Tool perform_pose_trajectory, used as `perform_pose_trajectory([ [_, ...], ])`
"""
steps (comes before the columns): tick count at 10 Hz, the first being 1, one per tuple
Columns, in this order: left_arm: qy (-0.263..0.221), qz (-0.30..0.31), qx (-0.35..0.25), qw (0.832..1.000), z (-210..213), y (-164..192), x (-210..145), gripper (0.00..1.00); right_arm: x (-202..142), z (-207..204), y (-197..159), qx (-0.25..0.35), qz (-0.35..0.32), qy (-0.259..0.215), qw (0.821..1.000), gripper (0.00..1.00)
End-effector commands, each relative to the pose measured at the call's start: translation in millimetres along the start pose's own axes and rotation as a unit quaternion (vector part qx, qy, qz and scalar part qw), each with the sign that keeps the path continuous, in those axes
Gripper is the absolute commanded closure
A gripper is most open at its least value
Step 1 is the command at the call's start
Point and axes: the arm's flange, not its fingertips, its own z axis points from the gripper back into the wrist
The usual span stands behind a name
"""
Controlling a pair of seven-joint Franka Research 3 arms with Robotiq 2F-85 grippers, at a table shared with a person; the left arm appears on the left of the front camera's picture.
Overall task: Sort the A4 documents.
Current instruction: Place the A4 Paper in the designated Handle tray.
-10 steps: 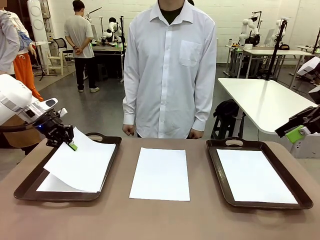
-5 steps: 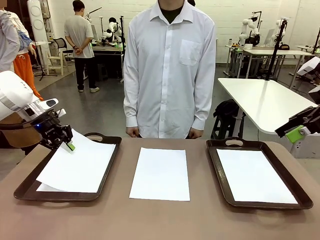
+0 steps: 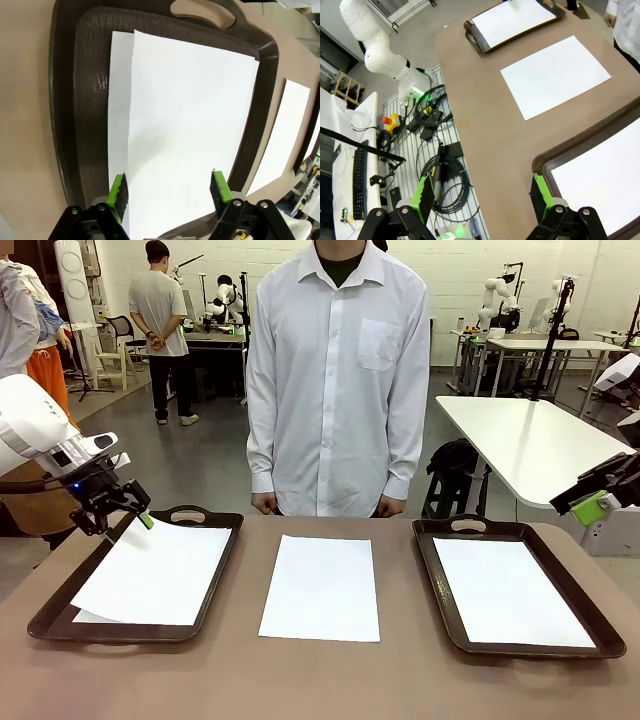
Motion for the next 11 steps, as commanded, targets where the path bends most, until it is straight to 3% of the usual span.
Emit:
perform_pose_trajectory([
  [1,-0.011,0.015,0.026,0.999,1.9,-5.8,-10.4,0.0,0.0,-0.3,0.1,0.003,0.003,-0.003,1.0,0.0],
  [5,-0.046,0.033,-0.023,0.998,7.2,-4.6,-17.6,0.0,0.0,-0.3,0.1,0.003,0.003,-0.003,1.0,0.0],
  [6,-0.021,0.007,0.008,1.0,8.3,-2.1,-7.7,0.0,0.0,-0.3,0.1,0.003,0.003,-0.003,1.0,0.0],
  [11,-0.021,0.007,0.008,1.0,8.3,-2.1,-7.7,0.0,0.0,-0.3,0.1,0.003,0.003,-0.003,1.0,0.0],
])
